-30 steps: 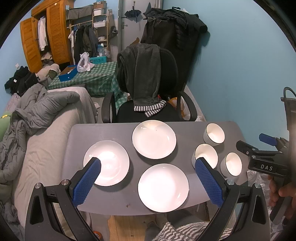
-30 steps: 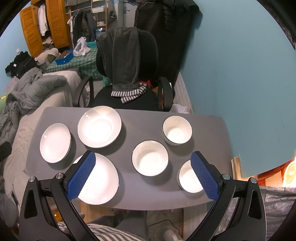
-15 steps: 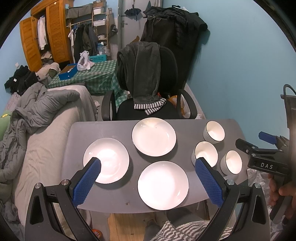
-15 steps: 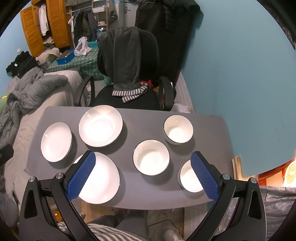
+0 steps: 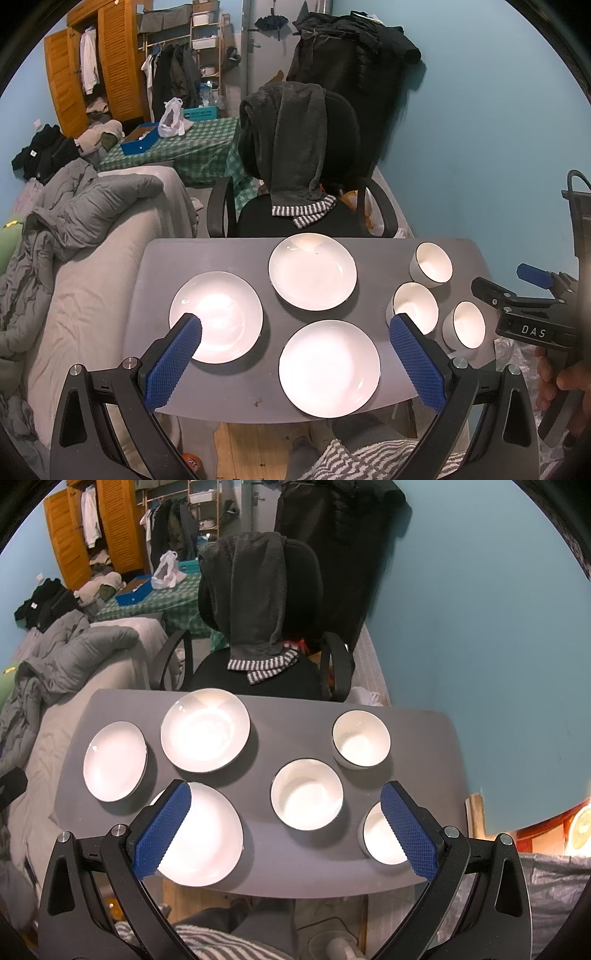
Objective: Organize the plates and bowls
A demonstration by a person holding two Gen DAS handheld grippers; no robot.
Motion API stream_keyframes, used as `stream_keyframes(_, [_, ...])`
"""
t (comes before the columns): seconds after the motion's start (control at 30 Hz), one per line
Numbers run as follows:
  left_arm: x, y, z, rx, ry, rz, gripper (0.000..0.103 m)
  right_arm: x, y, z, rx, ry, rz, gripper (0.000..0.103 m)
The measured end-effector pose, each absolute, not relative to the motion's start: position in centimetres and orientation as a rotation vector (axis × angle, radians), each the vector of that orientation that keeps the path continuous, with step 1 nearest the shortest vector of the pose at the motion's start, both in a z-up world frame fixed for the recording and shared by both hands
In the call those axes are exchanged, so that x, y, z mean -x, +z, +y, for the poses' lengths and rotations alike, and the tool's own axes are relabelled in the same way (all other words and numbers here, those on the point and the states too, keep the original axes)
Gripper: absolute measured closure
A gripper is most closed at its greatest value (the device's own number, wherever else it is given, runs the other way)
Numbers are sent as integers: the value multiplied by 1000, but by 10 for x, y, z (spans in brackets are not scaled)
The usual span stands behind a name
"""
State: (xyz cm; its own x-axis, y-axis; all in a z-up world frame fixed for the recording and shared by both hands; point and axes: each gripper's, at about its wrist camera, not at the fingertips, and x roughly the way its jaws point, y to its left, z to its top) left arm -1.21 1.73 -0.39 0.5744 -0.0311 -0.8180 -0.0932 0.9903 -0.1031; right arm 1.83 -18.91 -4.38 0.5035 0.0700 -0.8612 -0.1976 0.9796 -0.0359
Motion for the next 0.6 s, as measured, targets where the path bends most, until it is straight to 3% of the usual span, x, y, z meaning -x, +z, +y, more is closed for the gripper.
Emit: stream_keyframes(0.6, [3, -22, 27, 147, 68, 994, 0, -19, -49, -177, 162, 179, 1032, 2])
